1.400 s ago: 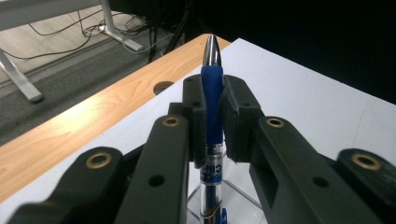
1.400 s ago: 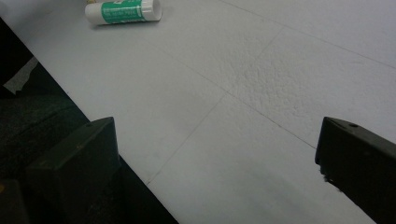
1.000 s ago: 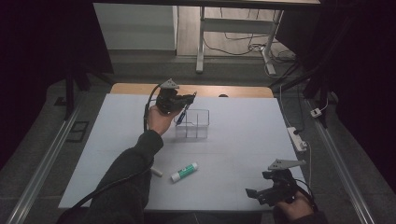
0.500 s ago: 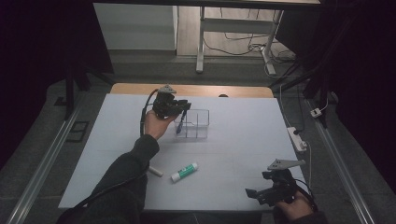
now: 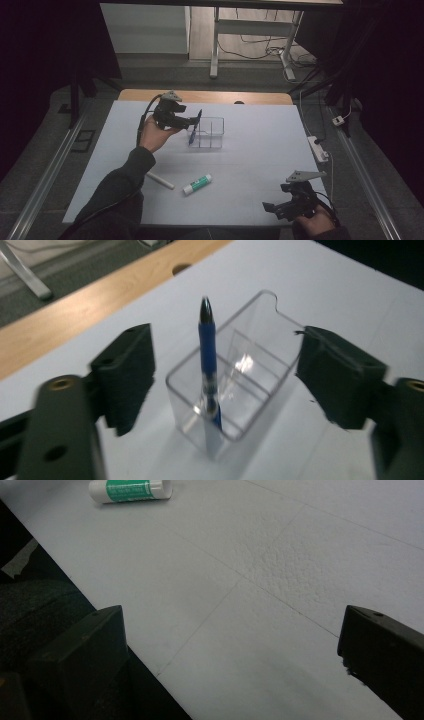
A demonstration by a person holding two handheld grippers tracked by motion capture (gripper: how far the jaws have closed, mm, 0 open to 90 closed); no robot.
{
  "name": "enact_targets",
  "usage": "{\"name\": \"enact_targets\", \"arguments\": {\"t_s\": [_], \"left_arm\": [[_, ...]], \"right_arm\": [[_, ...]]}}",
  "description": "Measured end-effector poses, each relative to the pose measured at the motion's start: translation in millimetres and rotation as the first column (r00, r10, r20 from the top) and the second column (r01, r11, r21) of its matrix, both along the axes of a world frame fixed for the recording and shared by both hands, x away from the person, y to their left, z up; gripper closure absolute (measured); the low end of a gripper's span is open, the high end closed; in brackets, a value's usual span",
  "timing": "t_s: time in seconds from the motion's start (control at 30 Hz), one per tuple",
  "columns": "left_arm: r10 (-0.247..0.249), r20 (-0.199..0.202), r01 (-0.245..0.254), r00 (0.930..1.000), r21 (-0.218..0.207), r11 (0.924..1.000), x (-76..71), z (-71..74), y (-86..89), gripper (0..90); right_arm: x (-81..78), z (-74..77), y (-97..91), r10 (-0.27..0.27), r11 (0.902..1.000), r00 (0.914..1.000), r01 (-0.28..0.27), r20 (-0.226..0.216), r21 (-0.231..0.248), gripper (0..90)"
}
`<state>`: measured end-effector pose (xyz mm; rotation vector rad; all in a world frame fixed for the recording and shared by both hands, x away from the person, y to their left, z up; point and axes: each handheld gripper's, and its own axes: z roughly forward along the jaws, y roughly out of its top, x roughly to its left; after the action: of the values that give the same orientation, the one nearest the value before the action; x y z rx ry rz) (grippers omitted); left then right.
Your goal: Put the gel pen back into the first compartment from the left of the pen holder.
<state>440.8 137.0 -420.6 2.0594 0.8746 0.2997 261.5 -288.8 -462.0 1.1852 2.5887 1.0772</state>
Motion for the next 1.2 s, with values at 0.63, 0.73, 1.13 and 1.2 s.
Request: {"name": "enact_targets", "arguments": {"t_s": [0.63, 0.73, 1.13, 1.2], "left_arm": [[0.024, -0.060, -0.026, 0.9979, -0.038, 0.9989, -57.6, -10.9, 58.0, 0.0], [0.008, -0.071, -0.012, 0.9974, -0.052, 0.9986, -66.1, -13.2, 64.5, 0.0], [0.025, -0.068, -0.025, 0.9974, 0.000, 0.9997, -102.5, -26.8, 86.0, 0.0], [0.050, -0.081, -0.049, 0.9955, 0.017, 0.9987, -107.4, -30.0, 90.6, 0.0]], "right_arm": [[0.2, -0.2, 1.1, -0.001, 0.9999, 1.0000, 0.001, 0.001, -0.013, 0.0], [0.2, -0.3, 1.1, -0.001, 1.0000, 1.0000, 0.001, 0.001, -0.009, 0.0], [0.1, -0.2, 1.6, 0.000, 0.9998, 1.0000, 0.000, 0.003, -0.018, 0.0], [0.0, -0.1, 1.7, 0.000, 0.9998, 1.0000, 0.000, 0.004, -0.018, 0.0]]}}
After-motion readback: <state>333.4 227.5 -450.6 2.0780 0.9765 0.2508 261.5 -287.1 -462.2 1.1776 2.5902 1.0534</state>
